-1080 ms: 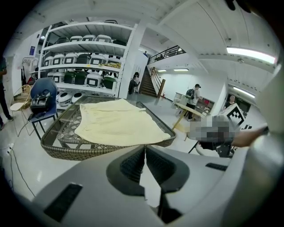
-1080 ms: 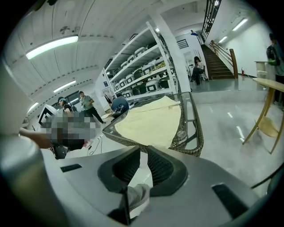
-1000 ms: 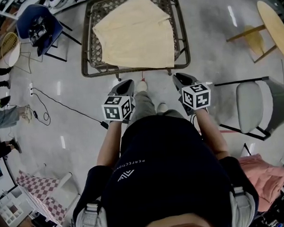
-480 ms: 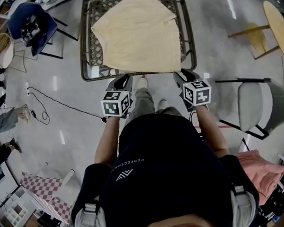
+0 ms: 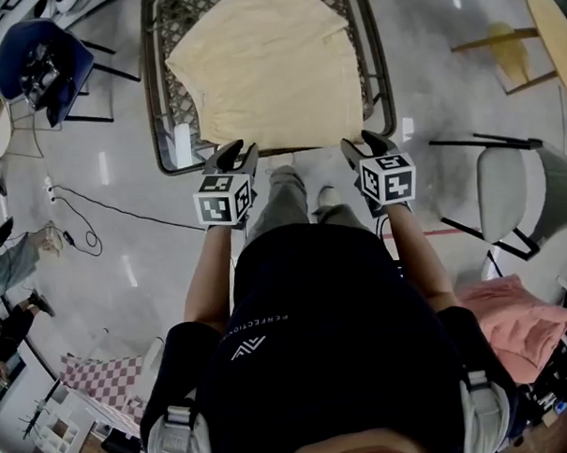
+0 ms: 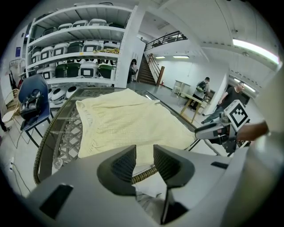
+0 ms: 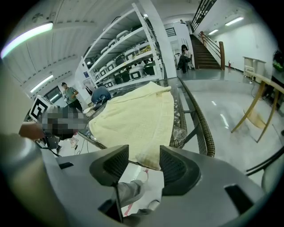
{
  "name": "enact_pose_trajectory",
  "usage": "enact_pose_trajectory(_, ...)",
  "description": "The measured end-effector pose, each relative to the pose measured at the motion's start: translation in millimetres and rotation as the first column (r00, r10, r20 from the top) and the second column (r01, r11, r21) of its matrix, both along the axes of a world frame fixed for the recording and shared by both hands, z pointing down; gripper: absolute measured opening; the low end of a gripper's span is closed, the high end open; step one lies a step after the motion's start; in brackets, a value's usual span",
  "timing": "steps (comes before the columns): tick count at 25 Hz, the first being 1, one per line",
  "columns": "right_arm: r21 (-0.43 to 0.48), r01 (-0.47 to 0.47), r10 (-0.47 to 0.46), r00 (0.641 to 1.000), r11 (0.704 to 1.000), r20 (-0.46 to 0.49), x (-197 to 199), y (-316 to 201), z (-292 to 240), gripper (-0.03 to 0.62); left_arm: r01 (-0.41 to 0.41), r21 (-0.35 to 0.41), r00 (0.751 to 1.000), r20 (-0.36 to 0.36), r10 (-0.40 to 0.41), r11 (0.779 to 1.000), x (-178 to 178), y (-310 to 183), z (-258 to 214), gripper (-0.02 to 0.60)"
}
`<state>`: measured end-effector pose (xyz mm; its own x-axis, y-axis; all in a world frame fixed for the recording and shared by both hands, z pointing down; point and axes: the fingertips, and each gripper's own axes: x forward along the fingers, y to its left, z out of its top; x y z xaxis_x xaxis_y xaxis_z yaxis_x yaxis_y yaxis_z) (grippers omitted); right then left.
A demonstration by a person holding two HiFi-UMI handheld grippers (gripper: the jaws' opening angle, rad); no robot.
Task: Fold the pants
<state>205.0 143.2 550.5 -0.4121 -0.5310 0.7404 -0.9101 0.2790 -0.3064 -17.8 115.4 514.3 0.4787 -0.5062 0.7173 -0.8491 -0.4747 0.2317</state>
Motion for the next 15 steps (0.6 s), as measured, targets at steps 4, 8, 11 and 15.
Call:
enact_pose_trajectory(4,-0.032,-0.004,0.003,1.0,0.999,-0.027,-4,-2,10,0.204,0.023,-0.022,1.0,0.016,-0.023,0.999,-13,-13,8,0.127)
enact_pose_trajectory(8,-0.054,-0.005,0.0,0.997,0.999,-0.082,-6,-2,20,0.204,0.04,-0.027,0.999,0.027,-0.039,0.999,-24,-24,11,0.127)
enact_pose_trajectory(11,-0.059,0.002,-0.01,0.991,0.998,-0.132,-5,-5,24,0.201,0.033,-0.027,0.999,0.039,-0.032,0.999,-30,-32,15,0.13)
enact_pose_trajectory(15,-0.071,0.0,-0.011,0.989,0.997,-0.15,-3,-7,26,0.167,0.01,-0.041,1.0,0.026,-0.009,0.999,-30,-36,18,0.163)
